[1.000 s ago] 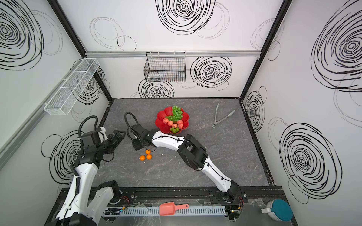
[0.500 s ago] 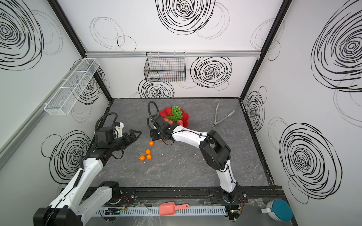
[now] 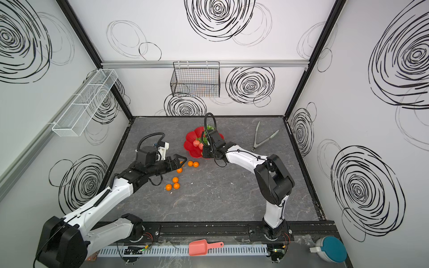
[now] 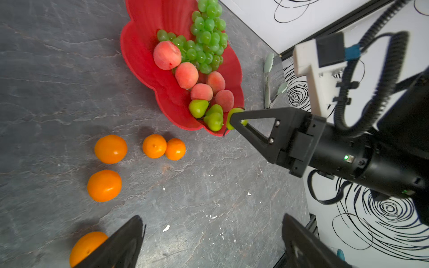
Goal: Arrange fruit in a fruit bowl
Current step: Place the fruit in the fruit bowl.
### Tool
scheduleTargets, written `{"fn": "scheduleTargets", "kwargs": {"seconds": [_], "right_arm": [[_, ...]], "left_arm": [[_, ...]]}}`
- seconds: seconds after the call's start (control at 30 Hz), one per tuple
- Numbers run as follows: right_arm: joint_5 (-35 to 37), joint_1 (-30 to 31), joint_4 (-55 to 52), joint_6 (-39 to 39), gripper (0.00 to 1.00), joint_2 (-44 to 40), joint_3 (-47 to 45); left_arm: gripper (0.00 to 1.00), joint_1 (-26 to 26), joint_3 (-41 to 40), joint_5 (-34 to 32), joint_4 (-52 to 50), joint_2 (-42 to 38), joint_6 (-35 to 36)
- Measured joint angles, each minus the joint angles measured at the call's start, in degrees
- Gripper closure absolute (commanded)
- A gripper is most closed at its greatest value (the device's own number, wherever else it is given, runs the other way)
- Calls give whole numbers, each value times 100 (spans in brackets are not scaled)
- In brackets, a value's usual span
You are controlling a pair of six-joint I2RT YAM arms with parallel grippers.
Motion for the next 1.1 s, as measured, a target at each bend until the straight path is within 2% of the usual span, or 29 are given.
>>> {"fn": "scheduleTargets", "kwargs": {"seconds": [0.33, 1.1], "right_arm": [[129, -275, -31, -72, 67, 0, -146], [127, -310, -35, -205, 65, 636, 203]], "left_arm": [[4, -452, 120, -157, 151, 284, -50], [4, -470, 168, -393, 33, 293, -48]]}}
